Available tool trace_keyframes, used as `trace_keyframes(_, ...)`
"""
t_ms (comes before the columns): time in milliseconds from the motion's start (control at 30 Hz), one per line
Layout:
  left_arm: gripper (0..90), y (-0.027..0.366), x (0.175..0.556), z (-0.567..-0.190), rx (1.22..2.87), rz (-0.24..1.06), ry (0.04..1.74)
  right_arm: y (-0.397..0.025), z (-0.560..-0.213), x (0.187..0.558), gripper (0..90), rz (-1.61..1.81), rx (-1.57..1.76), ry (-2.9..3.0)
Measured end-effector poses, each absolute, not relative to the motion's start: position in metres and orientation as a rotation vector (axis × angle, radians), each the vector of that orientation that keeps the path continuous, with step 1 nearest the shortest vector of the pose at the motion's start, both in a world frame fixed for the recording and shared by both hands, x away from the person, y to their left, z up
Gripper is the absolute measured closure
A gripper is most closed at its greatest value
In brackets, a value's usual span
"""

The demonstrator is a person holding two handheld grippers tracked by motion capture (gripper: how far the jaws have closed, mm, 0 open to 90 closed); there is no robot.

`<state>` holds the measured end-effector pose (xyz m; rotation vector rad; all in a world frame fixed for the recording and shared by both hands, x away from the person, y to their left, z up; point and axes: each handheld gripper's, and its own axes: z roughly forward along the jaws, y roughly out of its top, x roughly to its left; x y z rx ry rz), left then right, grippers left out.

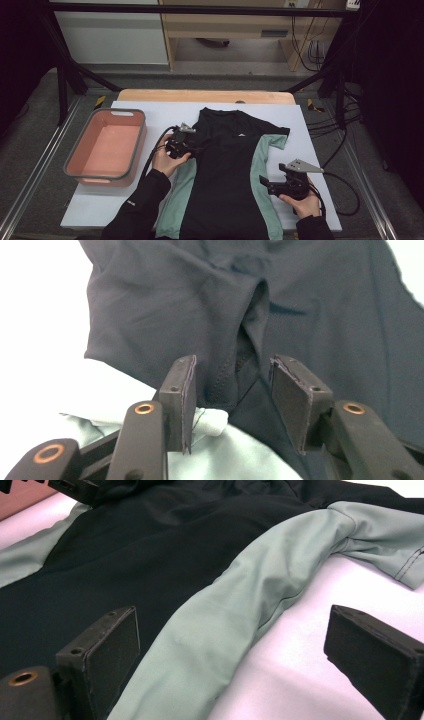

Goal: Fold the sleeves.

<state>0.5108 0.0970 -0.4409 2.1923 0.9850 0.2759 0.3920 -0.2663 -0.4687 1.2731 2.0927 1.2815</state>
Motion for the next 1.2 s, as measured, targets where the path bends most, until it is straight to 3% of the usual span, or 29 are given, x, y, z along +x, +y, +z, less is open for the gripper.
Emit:
trace_keyframes(267,52.7,0.098,0.519,-0.454,2.213,0.29,0.984,-0.266,-0.468,0.392,8.1,1.286,1.271,2.092)
trace_keyframes(667,84.1,0.093,0.519,-0.437,2.199,0.299,0.947,-0.267,-0.468,0.392,8.2,1.288,1.275,2.09)
trace_keyframes(967,86.3,0.062,0.541,-0.415,2.162,0.284,0.945,-0.268,-0.468,0.392,8.2,1.294,1.275,2.087)
trace_keyframes(1200,86.0,0.035,0.551,-0.438,2.198,0.229,0.973,-0.268,-0.468,0.392,8.3,1.301,1.273,2.088)
